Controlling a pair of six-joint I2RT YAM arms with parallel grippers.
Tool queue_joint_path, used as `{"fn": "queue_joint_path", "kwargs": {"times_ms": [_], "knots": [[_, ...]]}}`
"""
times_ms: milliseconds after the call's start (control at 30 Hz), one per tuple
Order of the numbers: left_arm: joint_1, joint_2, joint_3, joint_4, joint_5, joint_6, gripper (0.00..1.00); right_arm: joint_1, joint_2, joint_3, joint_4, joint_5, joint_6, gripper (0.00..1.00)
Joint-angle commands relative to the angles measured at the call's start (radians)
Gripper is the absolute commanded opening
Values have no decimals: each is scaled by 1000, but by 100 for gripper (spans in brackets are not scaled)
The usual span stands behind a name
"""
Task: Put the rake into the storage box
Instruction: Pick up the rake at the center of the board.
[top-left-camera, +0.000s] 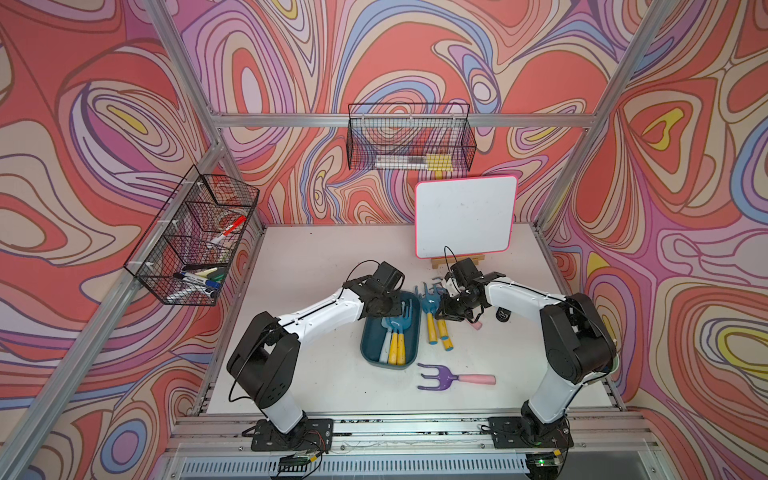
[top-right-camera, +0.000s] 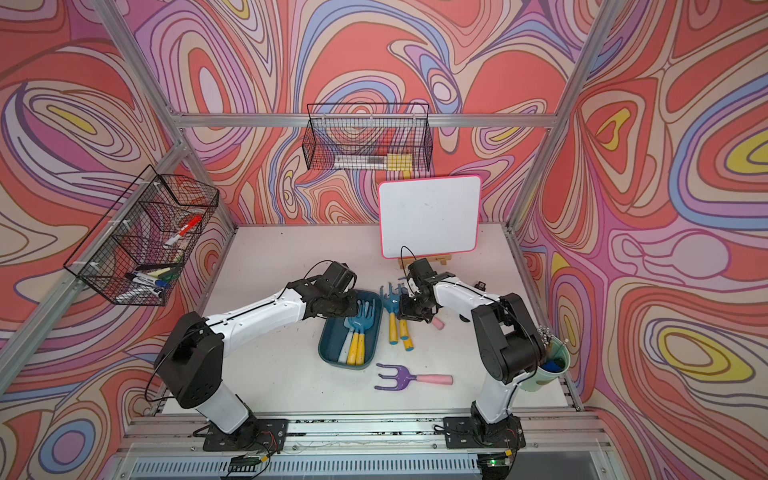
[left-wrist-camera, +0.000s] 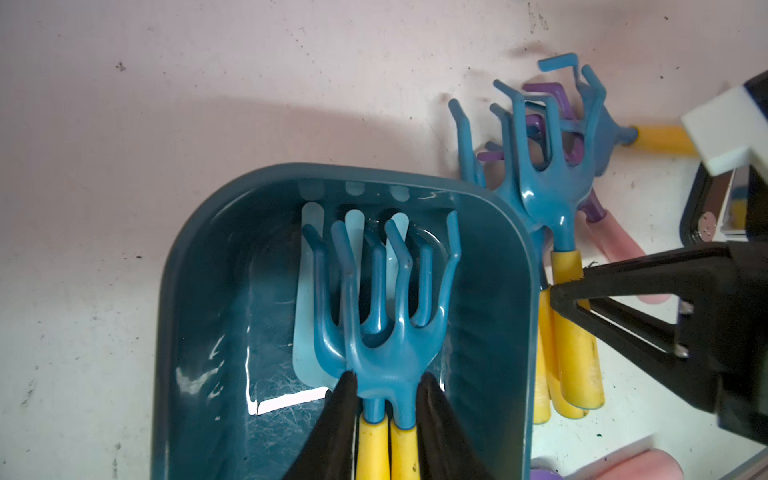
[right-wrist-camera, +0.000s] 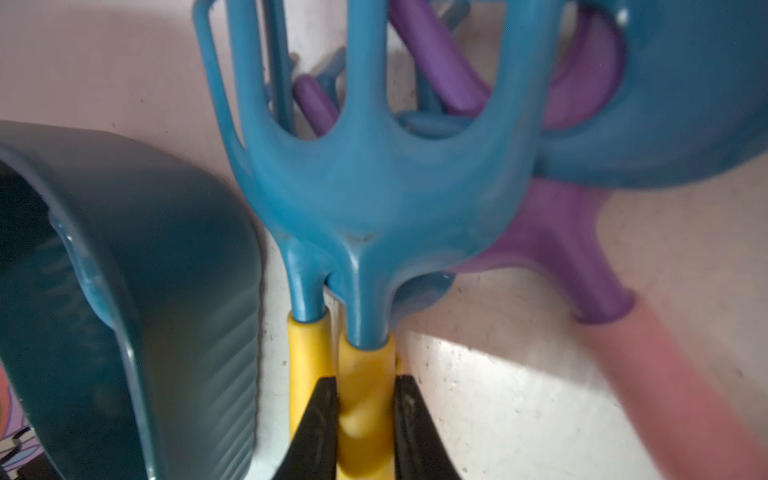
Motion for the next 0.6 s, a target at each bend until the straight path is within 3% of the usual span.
{"fn": "queue_joint_path", "kwargs": {"times_ms": [0,267,567], "knots": [[-26,33,35,13,48,53,30,-1,-55,-15,-13,58,-1,8],[-43,42,27,194,280,81,42,-1,-149,36,-2,18,20,7],[-43,67,17,383,492,60,45,-3,-157,61,81,-63,47,8]]}}
